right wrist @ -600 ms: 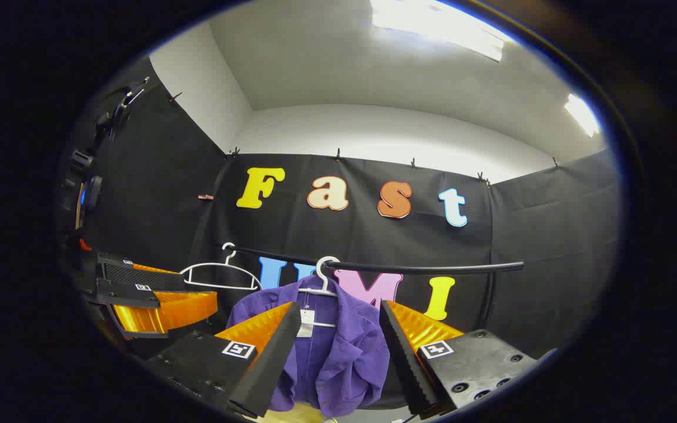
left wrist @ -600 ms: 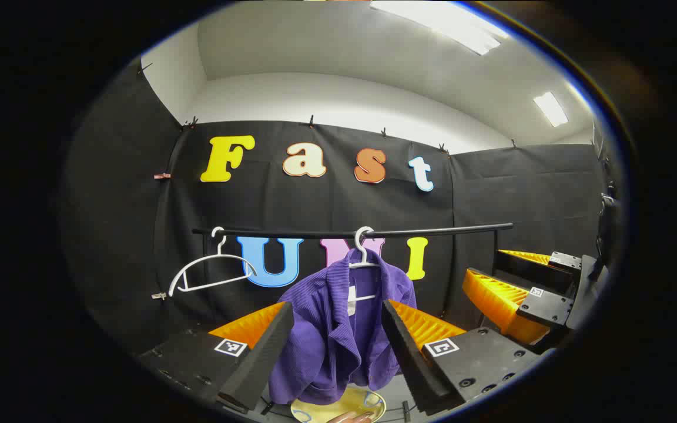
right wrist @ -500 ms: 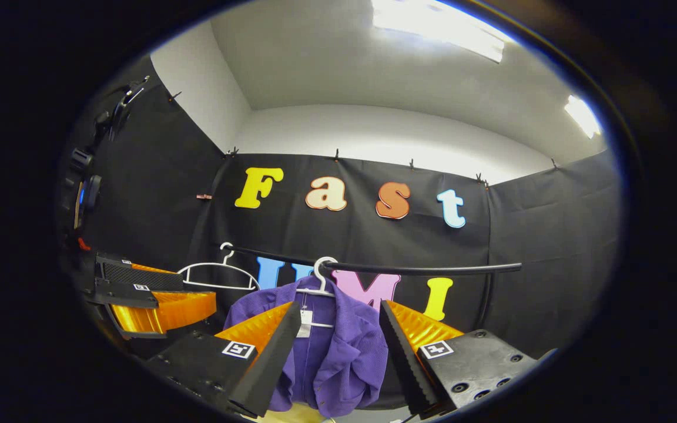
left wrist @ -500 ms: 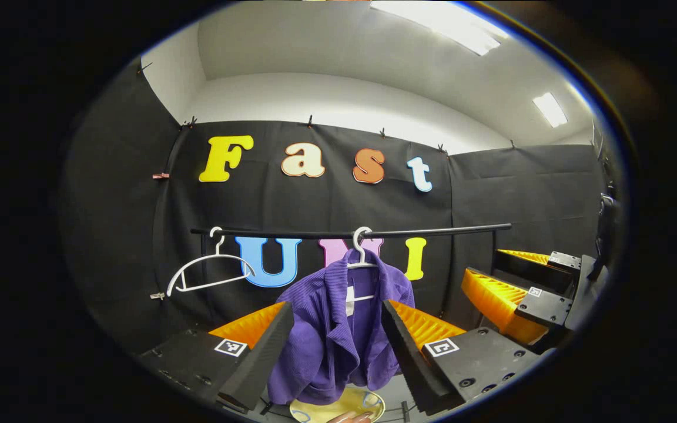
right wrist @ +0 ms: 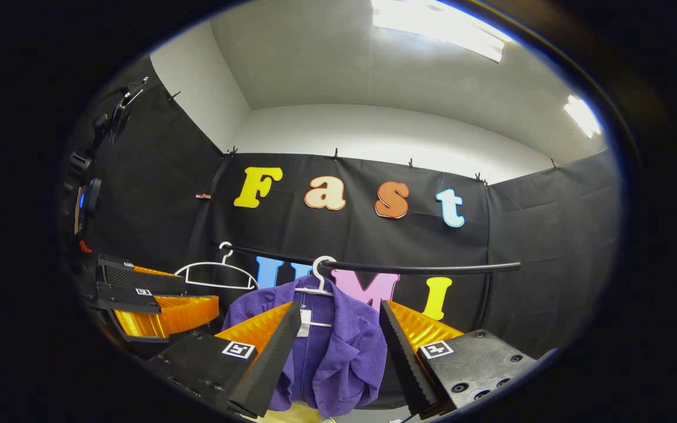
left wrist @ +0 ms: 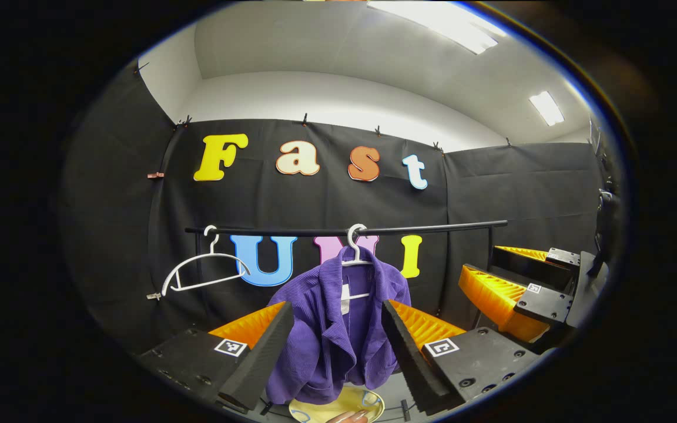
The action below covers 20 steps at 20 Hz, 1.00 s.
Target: Grasp the clothes on the hanger with both hands and then place them into the laundry hamper below.
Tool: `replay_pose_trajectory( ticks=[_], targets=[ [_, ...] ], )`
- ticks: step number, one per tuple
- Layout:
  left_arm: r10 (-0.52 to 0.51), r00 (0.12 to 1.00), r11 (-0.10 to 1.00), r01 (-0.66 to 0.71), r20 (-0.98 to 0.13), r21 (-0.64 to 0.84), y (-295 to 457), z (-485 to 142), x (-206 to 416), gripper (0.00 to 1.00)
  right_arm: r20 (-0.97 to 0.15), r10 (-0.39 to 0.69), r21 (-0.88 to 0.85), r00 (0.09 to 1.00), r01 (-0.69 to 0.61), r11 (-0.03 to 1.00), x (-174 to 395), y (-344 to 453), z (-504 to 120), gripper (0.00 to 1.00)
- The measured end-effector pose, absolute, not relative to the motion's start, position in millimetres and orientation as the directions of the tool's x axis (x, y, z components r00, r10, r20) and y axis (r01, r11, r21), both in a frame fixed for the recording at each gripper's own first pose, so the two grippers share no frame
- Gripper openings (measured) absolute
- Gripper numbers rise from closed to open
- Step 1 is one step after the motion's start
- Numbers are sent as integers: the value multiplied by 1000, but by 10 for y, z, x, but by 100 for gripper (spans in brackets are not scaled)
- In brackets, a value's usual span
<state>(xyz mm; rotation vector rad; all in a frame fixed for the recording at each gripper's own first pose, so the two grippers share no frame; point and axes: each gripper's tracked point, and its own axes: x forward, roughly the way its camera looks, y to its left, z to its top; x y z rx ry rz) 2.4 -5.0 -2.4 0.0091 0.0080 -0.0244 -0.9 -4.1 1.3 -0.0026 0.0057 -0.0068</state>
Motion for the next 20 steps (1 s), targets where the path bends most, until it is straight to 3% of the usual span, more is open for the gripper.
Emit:
replay_pose_trajectory(
  ticks=[9,10,11,18,20],
  targets=[
    [-49,999,999,49,1,-2,15,-8,35,94,43,-12,15,999,12,1000,-36,5,127,86],
    [-54,999,999,54,1,-1,27,-16,43,97,42,-18,8,999,18,1000,-30,6,127,86],
    [-61,998,998,61,2,-1,25,-7,50,94,39,-26,-2,999,26,1000,-27,11,111,86],
    [-128,992,992,128,9,-3,91,-46,113,94,22,-76,6,997,76,997,46,87,45,86],
    [-149,989,989,149,6,-4,94,-79,153,90,21,-104,-9,994,104,994,83,56,39,93]
  ],
)
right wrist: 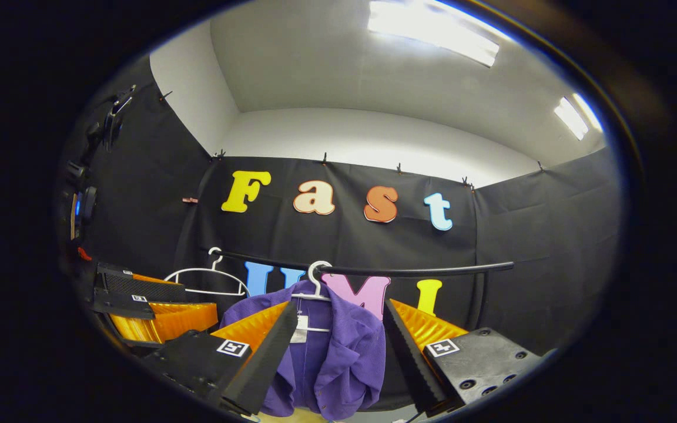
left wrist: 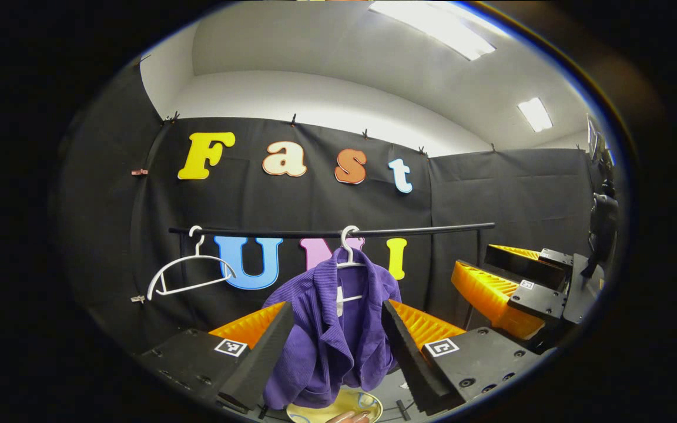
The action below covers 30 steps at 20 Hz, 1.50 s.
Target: Grasp the clothes on the hanger with both hands and then place them into the laundry hamper below.
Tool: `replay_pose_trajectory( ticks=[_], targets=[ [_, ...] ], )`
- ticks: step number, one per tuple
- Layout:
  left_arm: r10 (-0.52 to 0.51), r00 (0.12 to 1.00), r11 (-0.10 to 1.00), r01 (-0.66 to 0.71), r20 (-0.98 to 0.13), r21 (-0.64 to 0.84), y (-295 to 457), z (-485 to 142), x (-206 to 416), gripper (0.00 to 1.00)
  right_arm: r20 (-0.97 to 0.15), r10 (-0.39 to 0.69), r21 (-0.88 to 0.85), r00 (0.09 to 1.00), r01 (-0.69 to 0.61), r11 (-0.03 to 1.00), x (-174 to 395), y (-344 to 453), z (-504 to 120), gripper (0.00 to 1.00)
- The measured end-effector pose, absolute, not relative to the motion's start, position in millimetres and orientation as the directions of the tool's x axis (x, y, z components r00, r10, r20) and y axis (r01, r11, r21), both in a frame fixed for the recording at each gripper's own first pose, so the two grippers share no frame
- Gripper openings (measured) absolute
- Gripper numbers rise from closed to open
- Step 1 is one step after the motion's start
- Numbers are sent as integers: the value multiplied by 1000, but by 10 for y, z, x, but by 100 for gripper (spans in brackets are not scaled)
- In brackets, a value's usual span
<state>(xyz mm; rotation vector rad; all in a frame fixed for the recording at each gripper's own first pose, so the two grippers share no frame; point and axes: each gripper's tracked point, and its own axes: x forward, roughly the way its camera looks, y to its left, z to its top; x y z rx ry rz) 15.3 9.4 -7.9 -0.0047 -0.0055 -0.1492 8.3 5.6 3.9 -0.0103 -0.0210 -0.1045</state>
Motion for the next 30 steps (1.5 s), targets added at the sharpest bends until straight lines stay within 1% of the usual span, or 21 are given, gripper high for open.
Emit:
replay_pose_trajectory(
  ticks=[1,2,5,8,9,11,12,14,17,23,26,30],
  targets=[
    [-157,988,988,157,8,-3,93,-87,172,94,14,-122,-15,992,122,992,80,42,16,93],
    [-161,987,987,161,16,-3,94,-94,193,94,3,-131,-23,991,131,991,100,32,-25,93],
    [-178,984,984,178,30,1,24,-146,334,94,-40,-107,-47,993,105,993,189,36,-201,95],
    [-175,984,984,175,33,6,-64,-242,550,94,-102,-119,-6,988,119,993,371,-168,-468,94],
    [-167,985,986,167,33,4,-87,-287,631,94,-121,-113,20,986,116,993,435,-220,-564,94],
    [-133,991,991,134,29,-2,-119,-410,818,94,-146,-86,81,986,98,992,623,-318,-736,86],
    [-115,993,993,115,20,-6,-127,-498,906,94,-169,-75,102,983,93,990,730,-393,-860,85],
    [-83,996,996,84,13,-13,-158,-649,1073,94,-198,-40,119,979,64,991,915,-496,-1120,86],
    [-15,999,999,16,41,-32,-116,-794,1236,94,-211,5,99,978,16,995,1113,-556,-1486,86],
    [52,998,998,-53,-27,-31,-108,-1254,1441,94,-220,92,76,971,-77,994,1345,-457,-1993,86],
    [77,994,995,-81,-72,-56,-79,-1482,1538,94,-261,126,82,957,-108,991,1429,-452,-2248,87],
    [87,992,986,-99,-93,-132,-82,-1673,1694,92,-327,155,113,932,-124,986,1493,-417,-2626,83]
  ],
)
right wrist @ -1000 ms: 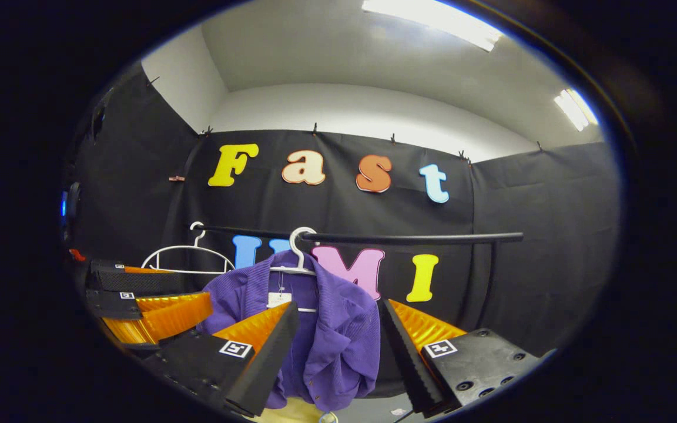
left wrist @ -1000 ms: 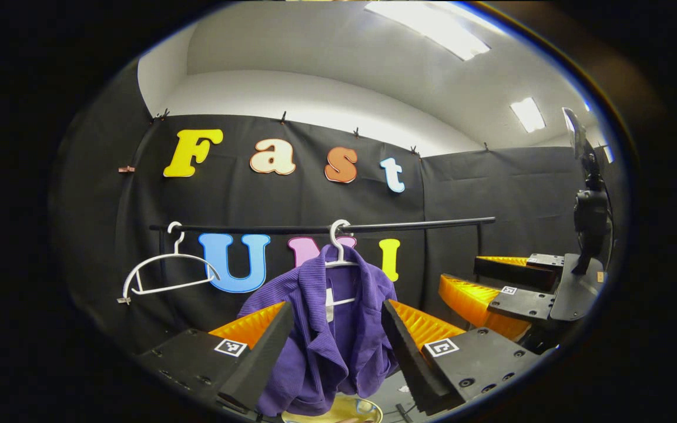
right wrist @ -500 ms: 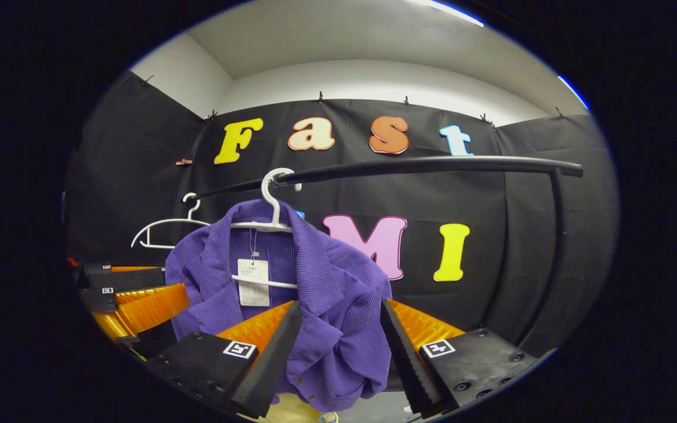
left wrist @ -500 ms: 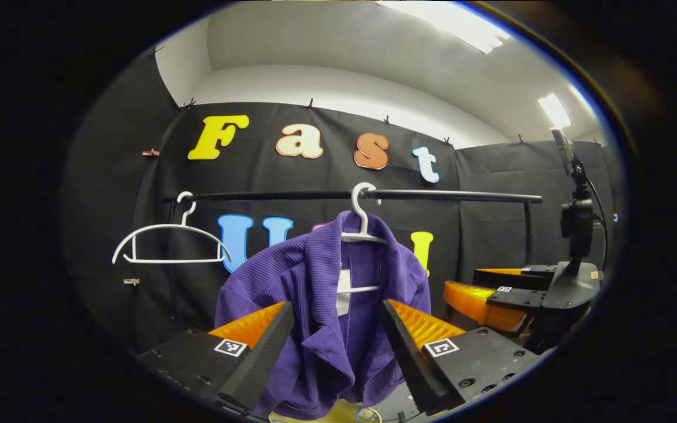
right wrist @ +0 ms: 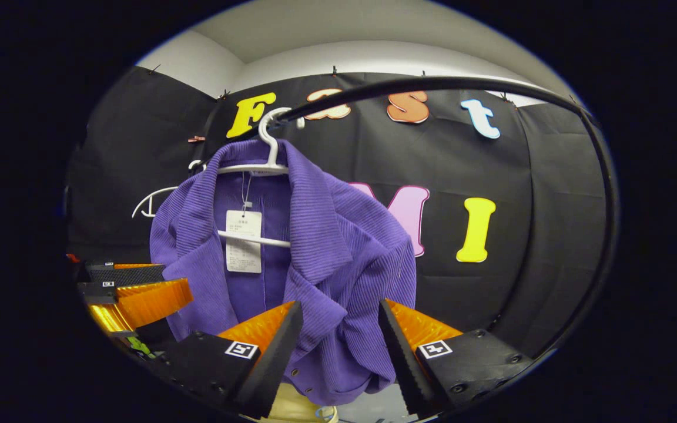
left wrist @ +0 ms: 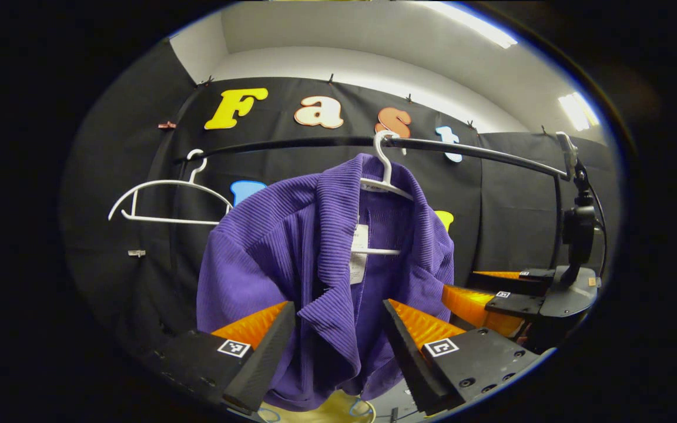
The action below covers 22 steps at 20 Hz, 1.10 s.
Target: Grasp the clothes on the hanger with both hands and then place them into the laundry hamper below.
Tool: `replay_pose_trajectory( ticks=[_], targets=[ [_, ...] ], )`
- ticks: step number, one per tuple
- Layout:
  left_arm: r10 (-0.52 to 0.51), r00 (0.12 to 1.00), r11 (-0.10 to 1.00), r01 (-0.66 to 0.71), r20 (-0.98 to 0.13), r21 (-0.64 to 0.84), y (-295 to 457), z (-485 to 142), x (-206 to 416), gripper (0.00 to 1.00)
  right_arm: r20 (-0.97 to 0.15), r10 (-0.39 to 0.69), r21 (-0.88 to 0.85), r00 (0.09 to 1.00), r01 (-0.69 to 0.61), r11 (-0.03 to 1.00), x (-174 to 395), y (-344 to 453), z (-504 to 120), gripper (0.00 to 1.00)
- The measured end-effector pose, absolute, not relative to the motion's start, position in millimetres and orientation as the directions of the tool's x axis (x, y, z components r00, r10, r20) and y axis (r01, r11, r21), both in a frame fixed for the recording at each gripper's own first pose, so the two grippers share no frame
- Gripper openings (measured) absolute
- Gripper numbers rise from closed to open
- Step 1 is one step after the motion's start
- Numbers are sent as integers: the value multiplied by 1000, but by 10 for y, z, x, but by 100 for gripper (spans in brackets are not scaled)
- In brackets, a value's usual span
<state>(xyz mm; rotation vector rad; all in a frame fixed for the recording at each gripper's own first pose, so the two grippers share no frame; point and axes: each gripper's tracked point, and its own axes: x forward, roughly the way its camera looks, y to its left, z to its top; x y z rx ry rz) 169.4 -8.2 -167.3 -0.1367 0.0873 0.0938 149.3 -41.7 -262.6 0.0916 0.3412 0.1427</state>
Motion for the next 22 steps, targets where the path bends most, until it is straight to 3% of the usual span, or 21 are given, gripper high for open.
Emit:
replay_pose_trajectory(
  ticks=[5,9,12,15,16,17,18,19,21,22],
  targets=[
    [98,982,976,-127,-163,-178,-113,-1955,1826,77,-375,231,162,898,-182,970,1553,-311,-2945,81],
    [96,983,969,-128,-154,-211,-224,-1962,1874,75,-389,311,234,867,-234,944,1582,-37,-3054,76],
    [93,981,967,-130,-172,-219,-293,-2023,1905,71,-373,344,248,862,-265,932,1600,37,-3047,61],
    [92,980,969,-129,-177,-210,-342,-2023,1927,58,-346,362,231,866,-295,927,1579,88,-2961,41],
    [92,979,970,-129,-181,-207,-345,-2041,1943,48,-340,364,214,867,-305,928,1571,86,-2952,26],
    [95,979,969,-133,-181,-206,-329,-2035,1959,35,-337,361,204,869,-307,929,1545,96,-2960,18],
    [106,978,968,-142,-178,-206,-306,-2021,1965,37,-330,353,188,875,-306,933,1507,27,-2851,12],
    [123,977,966,-159,-175,-204,-265,-1999,1971,24,-324,357,181,876,-313,932,1551,49,-2869,6],
    [143,973,959,-181,-179,-217,-183,-1989,1973,8,-331,332,145,883,-300,943,1560,1,-2859,5],
    [132,973,957,-174,-187,-232,-201,-2013,2020,5,-331,313,127,890,-287,950,1586,-76,-2872,5]
  ],
)
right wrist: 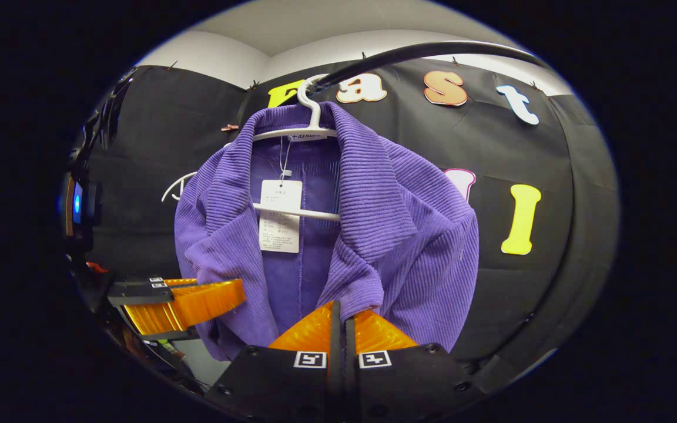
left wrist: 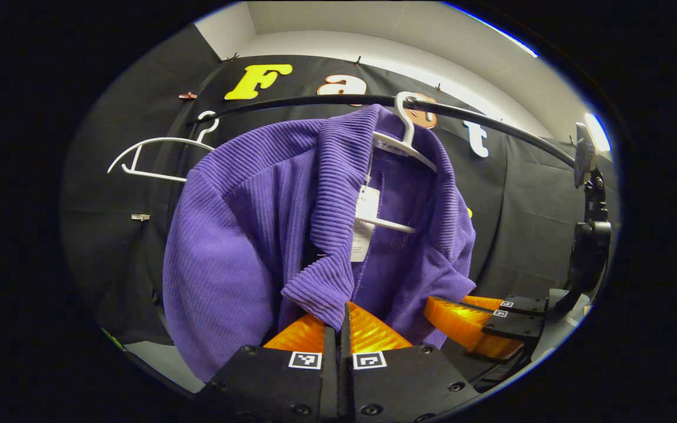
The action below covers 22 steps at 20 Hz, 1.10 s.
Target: Grasp the clothes on the hanger with both hands and then place them into the laundry hamper below.
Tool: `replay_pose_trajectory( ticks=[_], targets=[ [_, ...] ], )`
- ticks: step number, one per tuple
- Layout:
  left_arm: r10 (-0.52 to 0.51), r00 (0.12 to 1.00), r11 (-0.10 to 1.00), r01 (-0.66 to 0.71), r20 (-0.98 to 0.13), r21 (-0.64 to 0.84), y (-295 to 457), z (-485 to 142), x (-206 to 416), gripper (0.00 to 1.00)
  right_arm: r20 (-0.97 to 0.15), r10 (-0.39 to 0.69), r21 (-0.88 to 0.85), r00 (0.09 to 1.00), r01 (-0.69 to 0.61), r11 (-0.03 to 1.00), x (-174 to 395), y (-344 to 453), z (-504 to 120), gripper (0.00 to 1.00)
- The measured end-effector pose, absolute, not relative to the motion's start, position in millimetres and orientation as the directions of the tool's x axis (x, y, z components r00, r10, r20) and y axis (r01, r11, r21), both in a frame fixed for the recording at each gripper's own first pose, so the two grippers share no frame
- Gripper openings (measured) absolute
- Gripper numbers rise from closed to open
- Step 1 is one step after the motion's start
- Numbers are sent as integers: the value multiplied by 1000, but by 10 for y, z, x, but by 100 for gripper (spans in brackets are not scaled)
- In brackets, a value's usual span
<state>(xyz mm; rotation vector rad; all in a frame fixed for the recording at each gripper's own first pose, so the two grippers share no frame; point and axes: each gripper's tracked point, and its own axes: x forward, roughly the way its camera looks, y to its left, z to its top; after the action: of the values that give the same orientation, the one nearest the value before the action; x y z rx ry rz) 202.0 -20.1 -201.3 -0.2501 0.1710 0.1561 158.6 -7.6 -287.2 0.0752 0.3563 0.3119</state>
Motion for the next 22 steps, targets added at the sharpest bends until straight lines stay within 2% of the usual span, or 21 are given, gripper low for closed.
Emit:
replay_pose_trajectory(
  ticks=[7,13,16,17,19,22],
  targets=[
    [189,967,948,-225,-169,-225,96,-1742,1845,5,-299,202,57,933,-193,979,1708,-491,-2627,5],
    [310,951,939,-309,-15,-150,553,-941,1565,2,-205,129,-86,970,-149,985,1804,-741,-2143,5],
    [372,927,925,-367,42,-98,806,-627,1419,2,-180,99,-92,979,-117,989,1823,-831,-1957,5],
    [385,920,923,-381,72,-60,857,-496,1382,5,-161,86,-93,983,-102,990,1859,-875,-1855,5],
    [391,911,918,-395,133,10,907,-215,1358,2,-97,45,-112,994,-56,992,1951,-1005,-1601,5],
    [389,903,913,-404,184,54,1017,20,1428,4,2,-17,-173,1000,17,985,2136,-1120,-1289,5]
  ],
)
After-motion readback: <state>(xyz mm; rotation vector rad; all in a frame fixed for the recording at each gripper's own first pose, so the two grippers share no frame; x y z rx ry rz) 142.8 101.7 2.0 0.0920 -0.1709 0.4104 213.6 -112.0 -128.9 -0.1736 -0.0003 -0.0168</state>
